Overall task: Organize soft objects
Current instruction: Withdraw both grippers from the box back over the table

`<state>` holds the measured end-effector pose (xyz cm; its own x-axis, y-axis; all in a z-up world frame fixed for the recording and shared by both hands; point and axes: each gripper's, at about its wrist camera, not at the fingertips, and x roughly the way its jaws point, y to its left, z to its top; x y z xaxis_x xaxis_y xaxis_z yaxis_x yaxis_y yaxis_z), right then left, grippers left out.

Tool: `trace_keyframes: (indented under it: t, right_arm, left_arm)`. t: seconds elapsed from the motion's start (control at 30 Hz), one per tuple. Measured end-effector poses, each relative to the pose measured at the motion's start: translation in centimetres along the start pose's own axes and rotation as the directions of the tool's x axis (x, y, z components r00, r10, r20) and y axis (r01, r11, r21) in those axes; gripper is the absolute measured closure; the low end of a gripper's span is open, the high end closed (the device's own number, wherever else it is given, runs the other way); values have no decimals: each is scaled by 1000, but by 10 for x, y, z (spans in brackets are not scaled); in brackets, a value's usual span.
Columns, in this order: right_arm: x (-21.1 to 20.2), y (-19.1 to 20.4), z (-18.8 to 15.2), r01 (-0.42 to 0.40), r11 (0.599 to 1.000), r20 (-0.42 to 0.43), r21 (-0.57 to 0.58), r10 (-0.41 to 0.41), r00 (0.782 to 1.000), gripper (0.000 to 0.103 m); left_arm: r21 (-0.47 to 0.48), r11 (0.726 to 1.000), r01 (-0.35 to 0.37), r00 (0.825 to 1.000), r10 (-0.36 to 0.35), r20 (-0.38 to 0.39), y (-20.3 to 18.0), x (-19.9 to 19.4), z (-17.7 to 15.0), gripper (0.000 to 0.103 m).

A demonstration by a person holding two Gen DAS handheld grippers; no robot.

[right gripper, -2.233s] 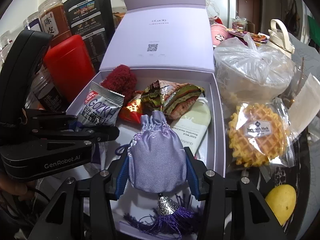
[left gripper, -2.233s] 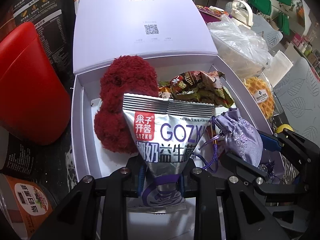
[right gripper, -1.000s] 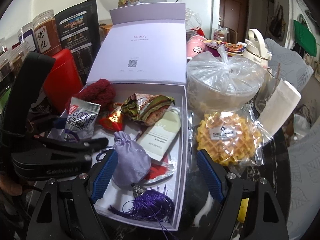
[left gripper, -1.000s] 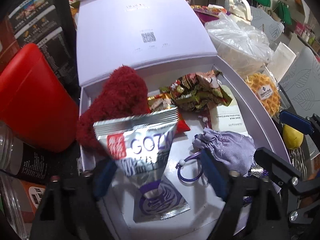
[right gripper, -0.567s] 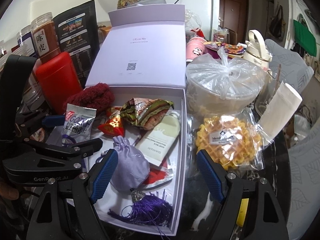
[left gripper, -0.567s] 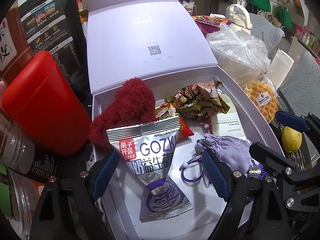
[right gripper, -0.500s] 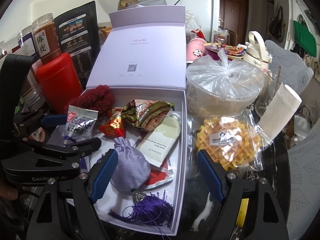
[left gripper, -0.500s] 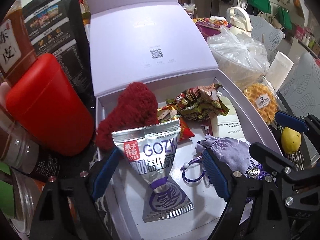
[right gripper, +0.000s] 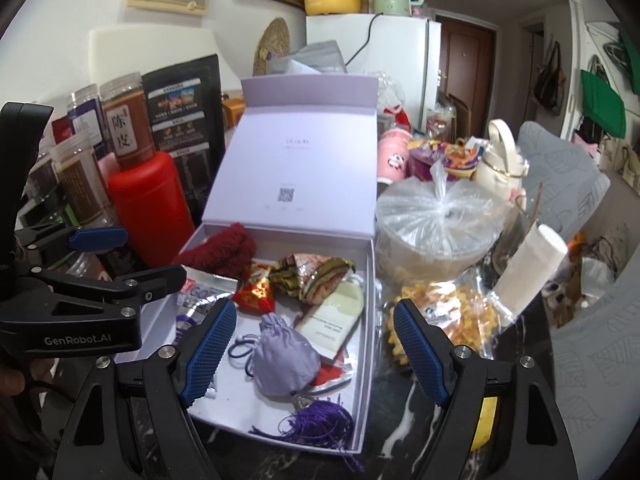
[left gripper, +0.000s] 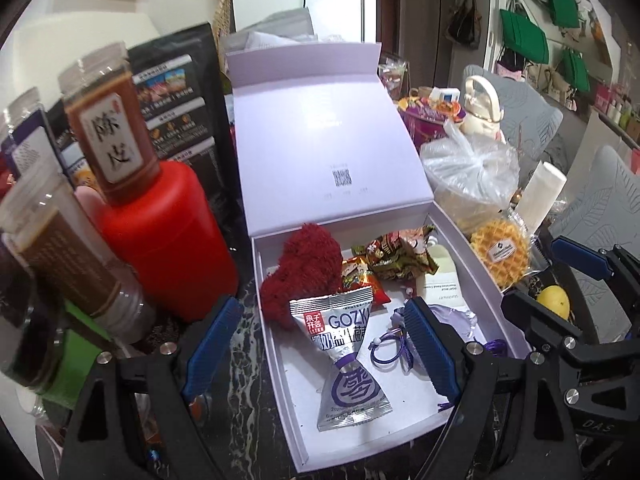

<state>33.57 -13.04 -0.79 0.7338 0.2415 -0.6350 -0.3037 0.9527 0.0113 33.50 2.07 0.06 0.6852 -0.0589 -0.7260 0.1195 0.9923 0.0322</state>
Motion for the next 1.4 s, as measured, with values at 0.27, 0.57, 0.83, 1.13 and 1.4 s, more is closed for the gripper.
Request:
trace_keyframes:
  t: [0.27, 0.57, 0.83, 1.13, 1.4]
  right_arm:
    - [-43, 11, 8, 11, 1000, 78, -21, -9, 997, 21]
    - [-89, 20, 5, 34, 999, 136, -29, -30, 990, 21]
    - [-127, 30, -4, 58, 998, 159, -24, -53, 986, 20]
    - [-166, 36, -28, 88, 996, 184, 4, -87, 979, 18]
    - [-181, 38, -54, 121, 992, 173, 36, -125, 977, 18]
  left_arm:
    - [-4, 1000, 4, 997, -3, 80, -2, -45, 4, 18]
    - [-2, 1000, 7, 986, -6, 168, -5, -97, -5, 17]
    - [-5, 1000, 9, 975, -8, 222, -7, -135, -22, 17]
    - [-7, 1000, 8, 968, -6, 251, -12, -161, -49, 17]
    - [-6, 1000, 6, 972, -4, 234, -19, -167, -77, 17]
